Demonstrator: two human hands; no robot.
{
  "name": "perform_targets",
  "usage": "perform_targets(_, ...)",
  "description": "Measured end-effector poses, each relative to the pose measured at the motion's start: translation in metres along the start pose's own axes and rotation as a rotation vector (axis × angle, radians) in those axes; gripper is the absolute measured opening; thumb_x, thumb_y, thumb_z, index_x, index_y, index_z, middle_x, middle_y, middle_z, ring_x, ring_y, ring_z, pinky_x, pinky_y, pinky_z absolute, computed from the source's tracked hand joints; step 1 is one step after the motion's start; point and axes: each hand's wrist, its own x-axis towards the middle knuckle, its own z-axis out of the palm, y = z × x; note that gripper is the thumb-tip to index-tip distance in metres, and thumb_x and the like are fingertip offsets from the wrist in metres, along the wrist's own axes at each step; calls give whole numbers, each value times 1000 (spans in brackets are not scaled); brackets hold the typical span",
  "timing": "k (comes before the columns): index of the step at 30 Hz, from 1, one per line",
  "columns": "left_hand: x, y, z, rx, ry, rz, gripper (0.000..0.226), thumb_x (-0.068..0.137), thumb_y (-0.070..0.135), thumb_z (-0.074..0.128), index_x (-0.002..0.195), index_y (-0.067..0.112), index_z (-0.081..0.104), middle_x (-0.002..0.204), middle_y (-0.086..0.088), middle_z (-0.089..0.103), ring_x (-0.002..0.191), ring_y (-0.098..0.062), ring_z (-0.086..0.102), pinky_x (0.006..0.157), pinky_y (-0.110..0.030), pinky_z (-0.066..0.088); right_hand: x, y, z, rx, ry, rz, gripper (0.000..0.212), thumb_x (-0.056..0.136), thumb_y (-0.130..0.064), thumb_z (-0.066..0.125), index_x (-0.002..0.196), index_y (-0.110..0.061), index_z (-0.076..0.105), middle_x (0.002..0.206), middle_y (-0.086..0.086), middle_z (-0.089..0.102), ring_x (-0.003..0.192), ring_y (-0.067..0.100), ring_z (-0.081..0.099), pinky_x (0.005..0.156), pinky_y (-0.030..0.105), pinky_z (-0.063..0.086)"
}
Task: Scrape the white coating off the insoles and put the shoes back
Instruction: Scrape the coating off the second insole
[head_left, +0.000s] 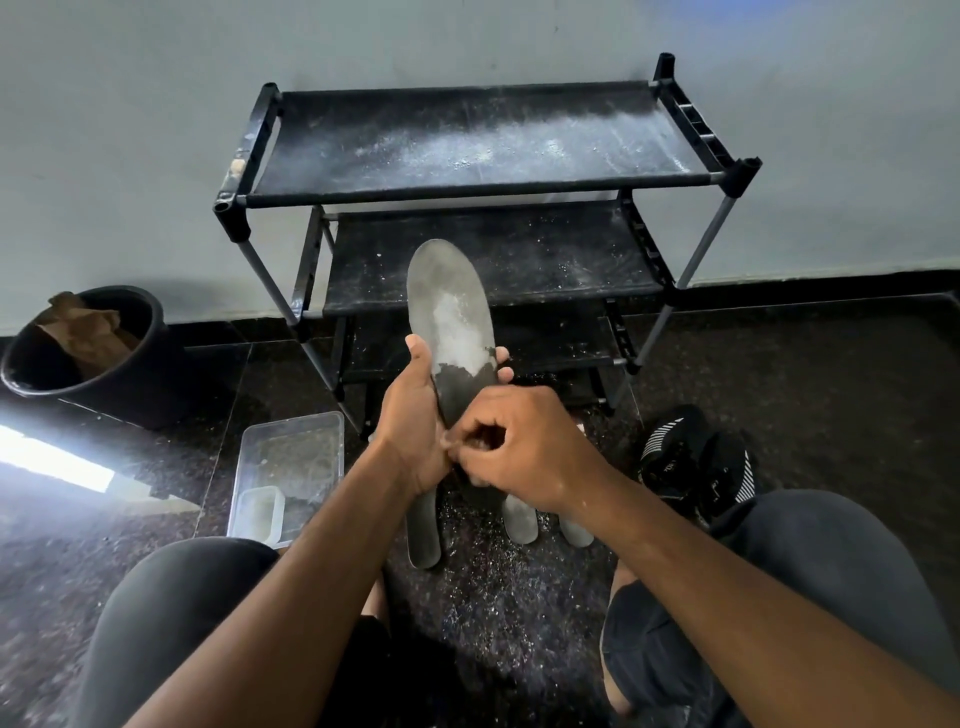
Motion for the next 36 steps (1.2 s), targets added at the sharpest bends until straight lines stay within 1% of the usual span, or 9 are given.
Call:
perform_targets(2, 1, 1, -1, -17, 13, -2, 82, 102, 70, 26, 137, 4, 59, 123, -16, 69, 103, -27, 69, 103, -45, 55, 0, 1, -2, -1, -45, -5, 2, 81, -11, 79, 82, -11, 77, 81, -4, 70, 73, 8, 66, 70, 31, 56)
perform_targets(5, -3, -4, 2, -6, -4, -26, 73, 106, 63, 27, 134, 5, 62, 127, -18, 71, 111, -28, 73, 89, -40, 62, 7, 7, -4, -151, 86, -62, 5, 84, -14, 77, 85, -9, 75, 85, -2, 64, 81, 11, 59, 78, 29, 51)
perform_targets(10, -9, -19, 10, 32, -101, -124, 69, 107, 60, 29, 139, 8, 61, 136, -21, 66, 127, -31, 64, 109, -47, 49, 14, 13, -10, -225, 296, -49, 5, 87, -12, 73, 91, -8, 74, 87, 1, 62, 84, 13, 59, 77, 28, 51)
perform_targets(17, -1, -8, 2, 41, -51, -53, 72, 108, 60, 28, 135, 4, 63, 132, -21, 68, 116, -27, 71, 89, -36, 61, 5, 8, -6, -115, 24, -53, 7, 79, -7, 77, 84, -11, 78, 84, -4, 67, 78, 7, 61, 74, 17, 48)
perform_targets(22, -1, -17, 1, -3, -139, -95, 73, 107, 61, 25, 146, 6, 54, 144, -21, 60, 136, -31, 57, 116, -47, 41, 15, 20, -24, -409, 232, -27, 5, 88, -14, 71, 87, -9, 72, 89, -2, 59, 88, 10, 50, 78, 17, 42)
perform_targets(24, 2, -17, -1, -11, -143, -92, 74, 107, 62, 25, 147, 5, 53, 145, -22, 59, 137, -32, 55, 117, -48, 40, 13, 19, -24, -439, 290, -17, 6, 88, -15, 71, 87, -9, 71, 88, -1, 59, 88, 11, 50, 77, 17, 42)
perform_targets(29, 3, -13, -2, 15, -51, -25, 73, 107, 60, 27, 137, 3, 59, 134, -22, 67, 123, -29, 67, 101, -41, 55, 3, 11, -4, -389, 136, -90, 7, 84, -13, 73, 81, -7, 71, 83, 1, 60, 88, 17, 53, 75, 32, 52)
perform_targets(33, 1, -17, -1, -34, -114, -67, 77, 106, 62, 28, 148, 1, 49, 144, -26, 58, 136, -36, 56, 119, -53, 37, 13, 18, -25, -472, 317, -57, 6, 88, -13, 71, 85, -7, 70, 86, 0, 58, 87, 15, 51, 74, 28, 50)
perform_targets(36, 1, -20, -1, -47, -134, -71, 76, 106, 61, 29, 149, 1, 48, 146, -25, 57, 138, -36, 55, 121, -53, 35, 13, 20, -26, -466, 395, -53, 5, 90, -9, 69, 87, -5, 69, 88, 2, 58, 84, 15, 53, 73, 25, 49)
